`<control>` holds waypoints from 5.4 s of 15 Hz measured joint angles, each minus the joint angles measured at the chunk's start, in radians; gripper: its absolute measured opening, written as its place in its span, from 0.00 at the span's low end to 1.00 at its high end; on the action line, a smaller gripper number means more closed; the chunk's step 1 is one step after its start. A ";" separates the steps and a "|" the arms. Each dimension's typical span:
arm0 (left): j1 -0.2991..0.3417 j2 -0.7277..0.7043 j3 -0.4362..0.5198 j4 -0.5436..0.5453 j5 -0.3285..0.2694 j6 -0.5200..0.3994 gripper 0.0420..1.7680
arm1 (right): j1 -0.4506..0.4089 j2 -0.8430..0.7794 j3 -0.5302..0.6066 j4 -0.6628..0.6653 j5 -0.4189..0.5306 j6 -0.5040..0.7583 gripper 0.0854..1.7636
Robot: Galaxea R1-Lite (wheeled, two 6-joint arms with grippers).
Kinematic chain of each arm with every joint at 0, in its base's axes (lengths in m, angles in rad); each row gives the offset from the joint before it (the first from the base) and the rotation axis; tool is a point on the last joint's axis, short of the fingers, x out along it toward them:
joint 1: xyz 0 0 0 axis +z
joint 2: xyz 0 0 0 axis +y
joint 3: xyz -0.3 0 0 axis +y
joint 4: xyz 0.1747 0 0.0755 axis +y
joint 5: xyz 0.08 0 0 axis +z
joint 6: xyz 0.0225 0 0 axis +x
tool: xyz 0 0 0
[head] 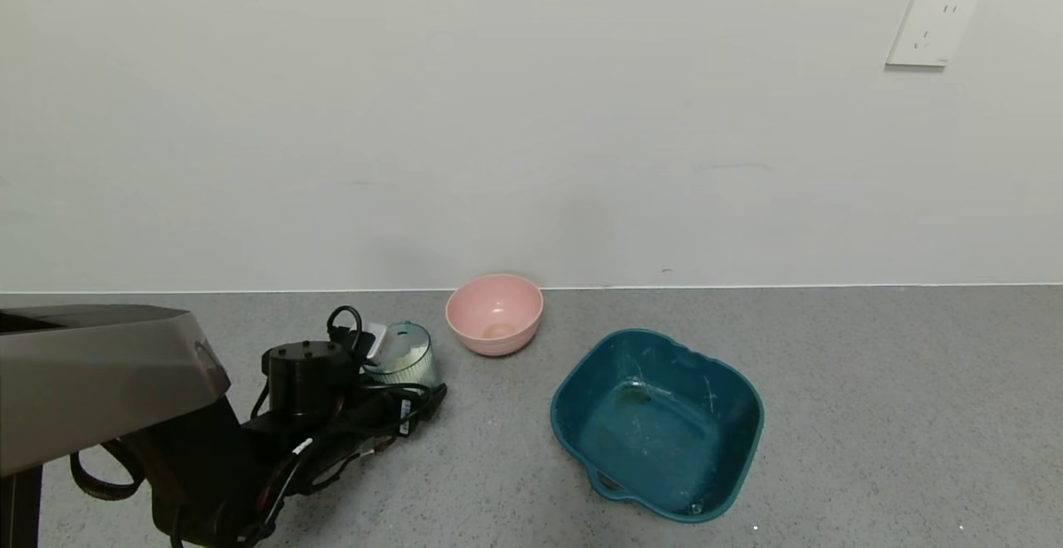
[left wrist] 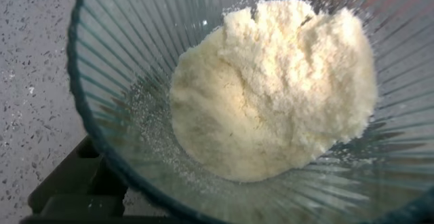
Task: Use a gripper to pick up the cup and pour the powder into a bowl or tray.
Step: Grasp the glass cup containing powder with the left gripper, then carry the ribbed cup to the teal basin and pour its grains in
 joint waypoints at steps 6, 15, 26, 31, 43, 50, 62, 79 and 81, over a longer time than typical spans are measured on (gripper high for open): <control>0.001 0.002 0.007 -0.001 0.002 0.000 0.72 | 0.000 0.000 0.000 0.000 0.000 0.000 0.97; 0.001 -0.111 0.000 0.124 -0.001 0.019 0.71 | 0.000 0.000 0.000 0.000 0.000 0.000 0.97; -0.174 -0.431 -0.279 0.631 0.143 0.194 0.71 | 0.000 0.000 0.000 0.000 0.000 -0.001 0.97; -0.298 -0.421 -0.359 0.681 0.248 0.388 0.70 | 0.000 0.000 0.000 0.000 0.000 0.000 0.97; -0.473 -0.285 -0.472 0.749 0.517 0.825 0.70 | 0.000 0.000 0.000 0.000 0.000 0.000 0.97; -0.546 -0.195 -0.575 0.750 0.637 1.160 0.70 | 0.000 0.000 0.000 0.000 0.000 0.000 0.97; -0.614 -0.079 -0.754 0.737 0.765 1.687 0.70 | 0.000 0.000 0.000 0.000 0.000 0.000 0.97; -0.658 -0.028 -0.770 0.732 0.864 2.006 0.70 | 0.000 0.000 0.000 0.000 0.000 0.000 0.97; -0.657 -0.032 -0.766 0.731 0.864 2.004 0.70 | 0.000 0.000 0.000 0.000 0.000 0.000 0.97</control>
